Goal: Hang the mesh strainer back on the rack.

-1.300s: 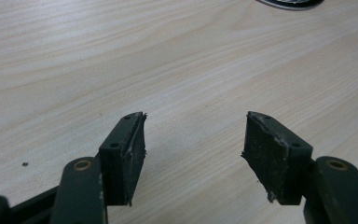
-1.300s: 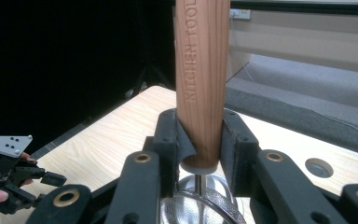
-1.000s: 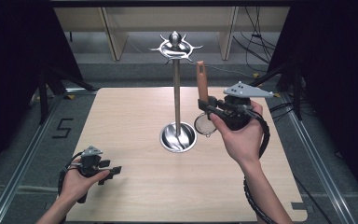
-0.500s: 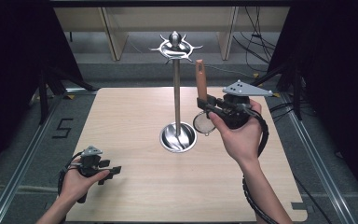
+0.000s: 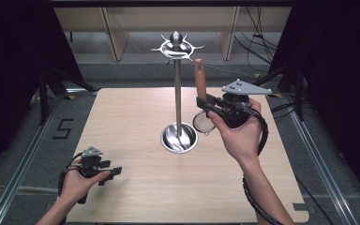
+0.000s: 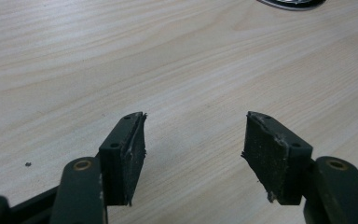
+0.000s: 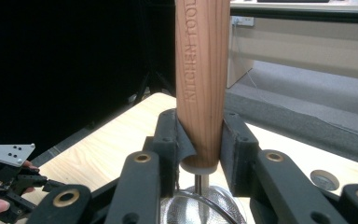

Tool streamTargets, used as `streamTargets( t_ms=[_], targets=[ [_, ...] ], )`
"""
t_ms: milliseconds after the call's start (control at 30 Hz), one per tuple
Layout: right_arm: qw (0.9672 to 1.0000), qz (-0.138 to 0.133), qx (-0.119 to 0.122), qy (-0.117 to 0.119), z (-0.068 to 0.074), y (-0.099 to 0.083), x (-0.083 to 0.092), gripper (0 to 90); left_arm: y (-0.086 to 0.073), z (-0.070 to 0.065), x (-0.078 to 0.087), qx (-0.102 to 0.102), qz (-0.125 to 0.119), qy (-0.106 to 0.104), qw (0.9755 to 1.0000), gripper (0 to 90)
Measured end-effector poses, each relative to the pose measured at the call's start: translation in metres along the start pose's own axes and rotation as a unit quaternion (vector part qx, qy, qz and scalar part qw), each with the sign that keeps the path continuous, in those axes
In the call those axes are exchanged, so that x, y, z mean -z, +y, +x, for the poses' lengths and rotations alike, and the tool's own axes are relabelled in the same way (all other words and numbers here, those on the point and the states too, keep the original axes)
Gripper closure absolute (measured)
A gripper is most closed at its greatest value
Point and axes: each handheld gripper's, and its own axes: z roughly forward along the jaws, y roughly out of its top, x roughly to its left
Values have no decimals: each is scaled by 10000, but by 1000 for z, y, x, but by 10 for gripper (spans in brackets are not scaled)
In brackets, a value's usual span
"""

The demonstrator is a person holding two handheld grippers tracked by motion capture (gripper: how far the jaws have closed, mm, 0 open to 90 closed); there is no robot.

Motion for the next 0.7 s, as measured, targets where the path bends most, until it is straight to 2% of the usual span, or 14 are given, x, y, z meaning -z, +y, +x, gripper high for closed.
streamTargets(
  t_ms=[33, 67, 133, 167, 233, 267, 367, 467, 500, 567, 667, 700],
  targets=[
    [10000, -36, 56, 2, -1, 0, -1, 711, 0, 0, 0, 0, 8, -4, 10000, 376],
    [10000, -21, -7, -6, 0, 0, -2, 711, 0, 0, 0, -4, 24, -11, 10000, 377],
    [9999, -53, 108, -28, -2, 1, -3, 711, 0, 0, 0, -1, 18, -7, 10000, 377],
    [10000, 9, 23, 1, -1, 1, -3, 711, 0, 0, 0, 1, 3, 2, 10000, 377],
    [9999, -52, 112, -25, -2, 1, -4, 711, 0, 2, 2, -102, 105, -26, 9999, 377],
    [9999, -58, 124, -61, -2, 1, -4, 711, 0, 2, 2, -88, 93, -23, 9999, 377],
    [10000, -27, 26, 0, -1, 2, -4, 711, 0, 1, 2, -90, 86, -28, 9999, 377],
    [9999, -72, 103, 24, -2, 2, -6, 711, 0, 1, 2, -92, 109, 31, 9999, 377],
    [10000, 8, -40, 30, 0, 2, -6, 711, 0, 1, 2, -64, 89, 33, 9999, 377],
    [9999, -40, 100, 33, -1, 3, -8, 711, -1, 0, 1, 9, 34, 56, 10000, 377],
    [10000, 5, 9, 70, -1, 3, -9, 711, -1, 1, 0, 7, 26, 0, 10000, 377],
    [10000, 2, -22, 13, -1, 3, -9, 711, -1, 1, 0, 10, 24, 1, 10000, 377]
  ],
)
